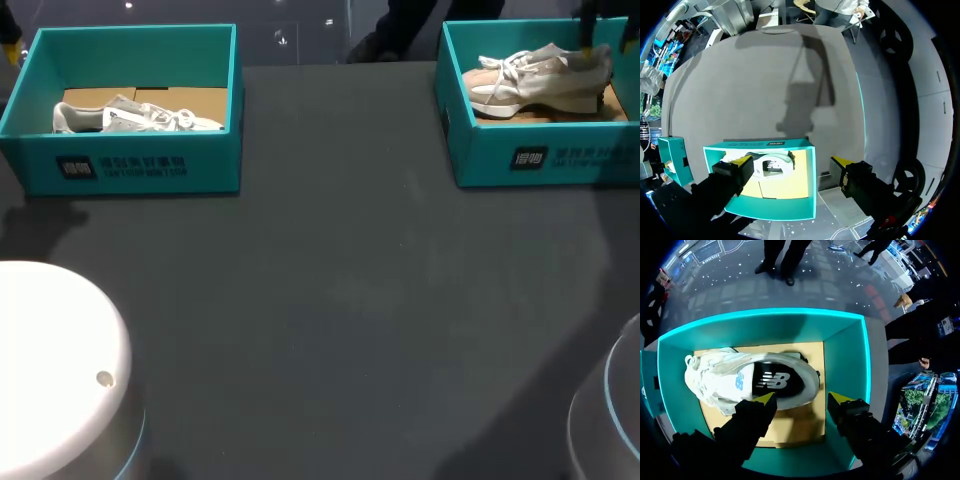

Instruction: Take the shoe out of the shoebox, open the shoe tongue, remove and reinsert the insole, then place the shoe into the shoebox

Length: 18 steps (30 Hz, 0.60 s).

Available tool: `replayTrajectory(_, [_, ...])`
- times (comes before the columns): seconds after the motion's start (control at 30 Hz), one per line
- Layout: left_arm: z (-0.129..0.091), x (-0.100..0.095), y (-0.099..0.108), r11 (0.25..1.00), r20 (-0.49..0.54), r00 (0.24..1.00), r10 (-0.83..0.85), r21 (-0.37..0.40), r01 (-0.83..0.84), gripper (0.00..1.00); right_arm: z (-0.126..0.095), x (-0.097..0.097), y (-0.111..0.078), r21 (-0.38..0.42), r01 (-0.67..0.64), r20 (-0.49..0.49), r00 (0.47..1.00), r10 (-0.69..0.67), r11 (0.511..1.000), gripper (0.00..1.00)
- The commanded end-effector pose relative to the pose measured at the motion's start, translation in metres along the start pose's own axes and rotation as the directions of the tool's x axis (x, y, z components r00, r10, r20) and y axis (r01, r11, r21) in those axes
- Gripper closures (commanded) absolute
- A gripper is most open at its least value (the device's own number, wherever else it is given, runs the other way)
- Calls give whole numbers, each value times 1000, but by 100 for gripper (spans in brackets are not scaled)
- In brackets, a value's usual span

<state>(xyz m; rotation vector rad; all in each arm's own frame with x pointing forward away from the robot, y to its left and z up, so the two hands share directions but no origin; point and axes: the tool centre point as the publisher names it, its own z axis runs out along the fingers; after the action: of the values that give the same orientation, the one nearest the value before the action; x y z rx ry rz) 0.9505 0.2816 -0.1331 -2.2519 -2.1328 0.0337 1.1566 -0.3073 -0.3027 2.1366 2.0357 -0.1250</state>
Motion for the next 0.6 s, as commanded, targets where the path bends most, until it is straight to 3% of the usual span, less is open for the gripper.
replayTrajectory(0.03, [0, 0, -1, 1000, -2, 1000, 1, -1, -1, 0, 14, -2, 13, 37, -14, -3, 1000, 14, 999, 36])
replayTrajectory(0.17, [0, 0, -1, 1000, -2, 1000, 1, -1, -1, 0, 20, -5, 15, 47, -31, -2, 1000, 31, 998, 30])
replayTrajectory(0.33, [0, 0, -1, 1000, -2, 1000, 1, -1, -1, 0, 31, -7, 16, 69, -43, -4, 999, 43, 997, 11])
replayTrajectory(0.5, [0, 0, -1, 1000, -2, 1000, 1, -1, -1, 0, 41, -10, 15, 95, -52, -14, 998, 53, 994, 9])
replayTrajectory(0.6, [0, 0, -1, 1000, -2, 1000, 1, -1, -1, 0, 48, -10, 14, 113, -52, -27, 998, 56, 992, 13])
